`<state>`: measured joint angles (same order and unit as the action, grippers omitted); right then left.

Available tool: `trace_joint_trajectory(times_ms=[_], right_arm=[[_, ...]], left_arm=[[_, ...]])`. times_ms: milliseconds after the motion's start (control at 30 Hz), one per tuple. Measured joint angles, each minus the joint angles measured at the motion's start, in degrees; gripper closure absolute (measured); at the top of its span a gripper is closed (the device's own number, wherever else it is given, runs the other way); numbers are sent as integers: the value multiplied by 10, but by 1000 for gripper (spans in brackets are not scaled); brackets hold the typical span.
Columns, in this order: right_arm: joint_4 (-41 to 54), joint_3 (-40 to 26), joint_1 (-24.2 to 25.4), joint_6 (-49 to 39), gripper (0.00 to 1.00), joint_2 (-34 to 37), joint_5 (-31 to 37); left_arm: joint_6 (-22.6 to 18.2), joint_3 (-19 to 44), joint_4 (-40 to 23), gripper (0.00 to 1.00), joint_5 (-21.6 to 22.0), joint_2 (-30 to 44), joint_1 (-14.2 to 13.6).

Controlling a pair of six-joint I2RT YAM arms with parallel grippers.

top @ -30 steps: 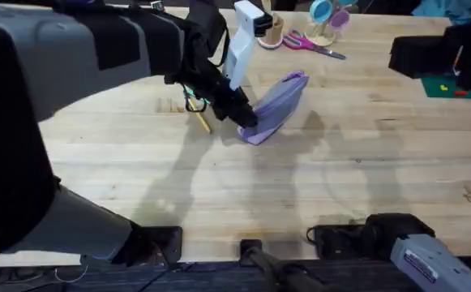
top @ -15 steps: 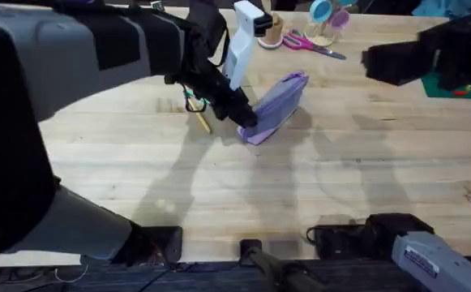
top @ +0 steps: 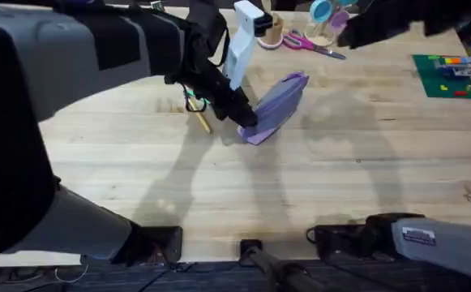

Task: Unzip the bag, pick up the pens from the table one at a time and place them inside, then zip the bag closed.

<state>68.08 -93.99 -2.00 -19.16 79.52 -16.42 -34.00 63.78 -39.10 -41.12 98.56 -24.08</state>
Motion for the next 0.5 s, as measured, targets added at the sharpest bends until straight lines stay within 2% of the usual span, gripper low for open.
trace_joint_trajectory(times_ms=[233,500], right_arm=[[58,-84,-46,-54,8,114,-6],[37,-89,-48,-70,6,164,-6]], left_arm=[[0,0,1,957,0,0,0],[0,0,1,957,0,0,0]])
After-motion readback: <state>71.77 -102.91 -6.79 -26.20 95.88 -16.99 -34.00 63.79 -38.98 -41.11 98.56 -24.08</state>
